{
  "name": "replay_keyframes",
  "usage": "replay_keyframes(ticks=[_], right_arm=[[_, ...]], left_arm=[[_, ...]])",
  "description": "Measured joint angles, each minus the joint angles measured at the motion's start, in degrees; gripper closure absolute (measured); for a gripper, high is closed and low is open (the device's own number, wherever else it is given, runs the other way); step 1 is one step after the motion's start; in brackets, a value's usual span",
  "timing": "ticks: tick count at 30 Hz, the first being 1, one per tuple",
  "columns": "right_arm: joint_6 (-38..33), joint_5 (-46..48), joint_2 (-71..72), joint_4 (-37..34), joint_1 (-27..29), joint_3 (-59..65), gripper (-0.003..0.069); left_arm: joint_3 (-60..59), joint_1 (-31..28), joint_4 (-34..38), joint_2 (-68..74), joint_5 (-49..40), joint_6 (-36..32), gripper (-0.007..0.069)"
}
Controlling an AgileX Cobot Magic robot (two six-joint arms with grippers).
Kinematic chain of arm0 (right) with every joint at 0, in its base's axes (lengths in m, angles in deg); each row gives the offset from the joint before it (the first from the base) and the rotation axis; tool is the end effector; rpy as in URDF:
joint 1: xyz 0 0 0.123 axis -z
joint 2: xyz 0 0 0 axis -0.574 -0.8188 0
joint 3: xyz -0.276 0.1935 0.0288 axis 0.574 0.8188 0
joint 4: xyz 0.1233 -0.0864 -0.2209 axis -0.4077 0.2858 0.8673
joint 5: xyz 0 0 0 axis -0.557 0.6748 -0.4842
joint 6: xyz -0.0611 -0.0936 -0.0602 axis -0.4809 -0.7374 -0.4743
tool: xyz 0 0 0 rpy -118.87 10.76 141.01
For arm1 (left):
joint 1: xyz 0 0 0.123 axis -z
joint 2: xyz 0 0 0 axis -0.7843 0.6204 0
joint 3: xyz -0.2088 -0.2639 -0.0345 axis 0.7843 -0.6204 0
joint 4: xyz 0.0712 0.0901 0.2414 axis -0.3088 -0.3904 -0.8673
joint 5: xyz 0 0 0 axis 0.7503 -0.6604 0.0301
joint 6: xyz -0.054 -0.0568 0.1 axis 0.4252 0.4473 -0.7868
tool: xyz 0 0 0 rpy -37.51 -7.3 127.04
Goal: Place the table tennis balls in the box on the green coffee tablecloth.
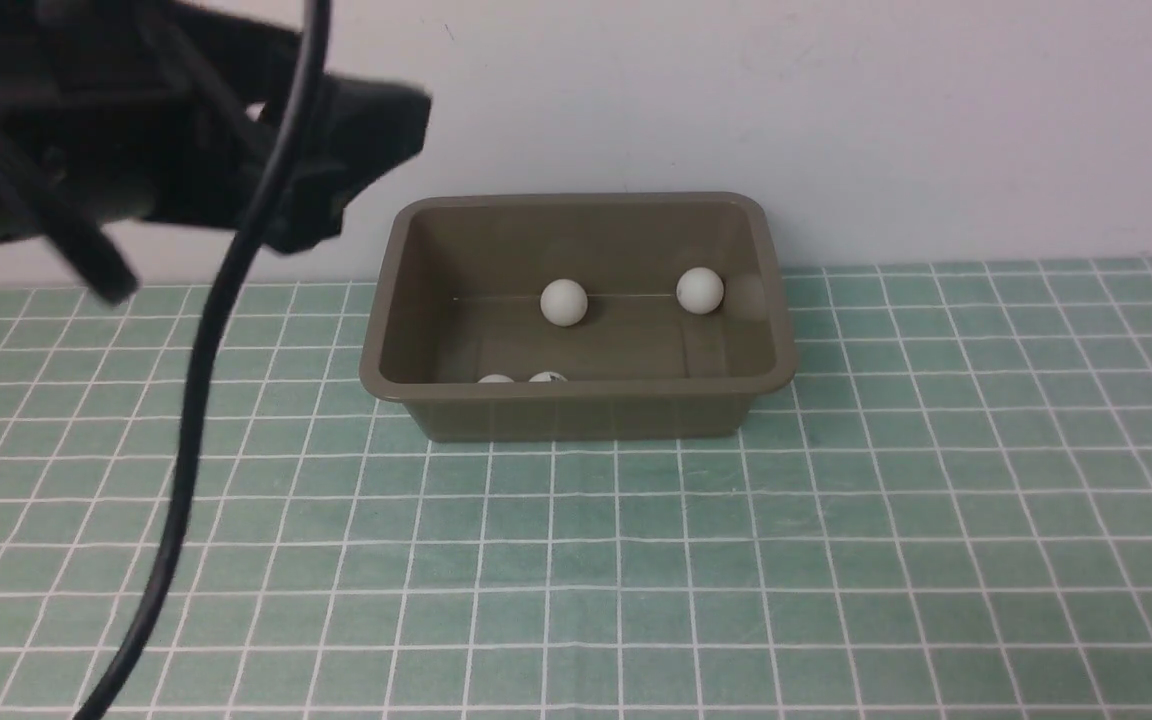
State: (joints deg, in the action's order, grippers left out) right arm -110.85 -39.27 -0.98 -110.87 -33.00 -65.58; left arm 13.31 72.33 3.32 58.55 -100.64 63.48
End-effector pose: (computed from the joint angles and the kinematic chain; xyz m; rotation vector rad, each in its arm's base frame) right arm 0.0464 0.0293 0.1627 -0.3024 1.8353 0.0797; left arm 0.1544 -0.0669 0.4420 0.4796 1.8232 -0.2343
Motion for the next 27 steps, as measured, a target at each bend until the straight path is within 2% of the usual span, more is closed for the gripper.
replay_keyframes(ticks=[3,7,17,27], right_arm=[[0.0,0.0,0.0,0.0,0.0,0.0,0.0218],[0.0,0.1,0.0,0.0,0.0,0.0,0.0218],[0.0,0.7,0.0,0.0,0.0,0.0,0.0218],[0.0,1.3,0.0,-0.2,0.0,-0.1,0.0218]], left_arm=[[-5.1,-0.5,-3.2,-6.5,0.0,2.3,0.0092],[-11.8,-4.2,-4.8,-13.1,0.5,5.2,0.0092],[-37.3,-19.2,-5.3,-20.8,11.3,7.0,0.0092],[-53.0,-20.5,-5.3,-30.8,12.8,7.2,0.0092]])
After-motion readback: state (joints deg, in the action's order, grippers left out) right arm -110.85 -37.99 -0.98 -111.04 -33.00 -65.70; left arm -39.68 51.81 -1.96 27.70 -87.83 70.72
